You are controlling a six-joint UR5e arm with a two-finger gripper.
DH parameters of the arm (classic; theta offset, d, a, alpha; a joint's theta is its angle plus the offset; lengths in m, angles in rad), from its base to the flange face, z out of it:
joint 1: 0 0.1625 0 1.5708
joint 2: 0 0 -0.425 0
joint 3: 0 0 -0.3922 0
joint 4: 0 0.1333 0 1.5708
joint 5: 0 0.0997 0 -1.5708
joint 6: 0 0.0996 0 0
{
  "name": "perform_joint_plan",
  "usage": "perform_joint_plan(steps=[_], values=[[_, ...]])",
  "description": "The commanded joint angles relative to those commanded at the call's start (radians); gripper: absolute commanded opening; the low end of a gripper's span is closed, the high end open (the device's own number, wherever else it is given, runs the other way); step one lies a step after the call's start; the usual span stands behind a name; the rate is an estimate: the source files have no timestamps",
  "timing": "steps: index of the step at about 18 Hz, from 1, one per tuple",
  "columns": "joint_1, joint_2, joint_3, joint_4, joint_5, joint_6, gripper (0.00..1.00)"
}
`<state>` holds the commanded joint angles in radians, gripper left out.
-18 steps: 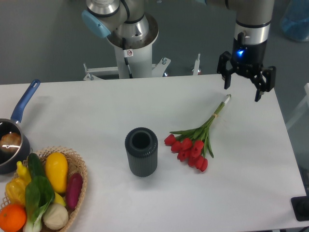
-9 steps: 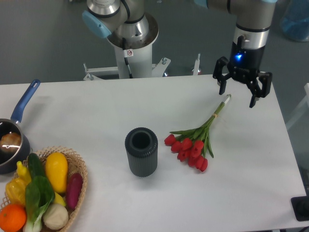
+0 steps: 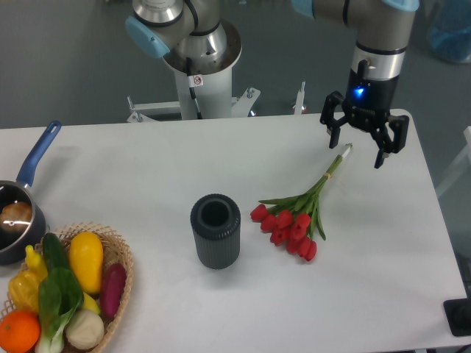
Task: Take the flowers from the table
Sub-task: 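Move the open gripper down toward the tulip stem ends, then lower the gripper around the tulip stems and close it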
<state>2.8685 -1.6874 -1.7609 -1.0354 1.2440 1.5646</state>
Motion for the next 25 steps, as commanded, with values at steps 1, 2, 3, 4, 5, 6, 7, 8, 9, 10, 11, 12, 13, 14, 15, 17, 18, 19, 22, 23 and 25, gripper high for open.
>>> perform_joint_plan(steps=[1,2,3,4,5,6,7,8,9,10,11,12,13,14,15,17,18,19,22,23,25], values=[[0.0,0.0,-0.009,0.0,0.0,0.0,1.0],[-0.002,0.0,-0.015,0.0,0.0,0.002,1.0],[-0.003,0.0,-0.021,0.0,0.002,0.005,1.0],[-0.003,0.0,-0.028,0.0,0.003,0.006,1.0],[-0.003,0.0,-0.032,0.0,0.003,0.008,1.0],[-0.003,0.0,-0.038,0.0,0.003,0.009,1.0],[-0.003,0.0,-0.046,0.002,0.003,0.011,1.0],[-0.003,-0.002,-0.051,0.002,0.003,0.011,1.0],[-0.005,-0.002,-0.055,0.002,0.003,0.011,1.0],[-0.005,-0.002,-0.063,0.002,0.003,0.011,1.0],[-0.005,-0.003,-0.071,0.002,0.005,0.011,1.0],[-0.006,-0.003,-0.08,0.002,0.005,0.012,1.0],[-0.006,-0.006,-0.089,0.002,0.005,0.015,1.0],[-0.008,-0.014,-0.092,0.002,0.005,0.021,1.0],[-0.009,-0.018,-0.094,0.002,0.006,0.021,1.0],[-0.011,-0.031,-0.101,0.002,0.006,0.021,1.0],[-0.012,-0.038,-0.103,0.0,0.009,0.021,1.0],[-0.018,-0.047,-0.109,0.0,0.021,0.021,1.0],[-0.035,-0.089,-0.1,0.003,0.081,0.021,1.0],[-0.044,-0.115,-0.089,0.005,0.097,0.02,1.0],[-0.066,-0.15,-0.077,0.005,0.104,0.018,1.0]])
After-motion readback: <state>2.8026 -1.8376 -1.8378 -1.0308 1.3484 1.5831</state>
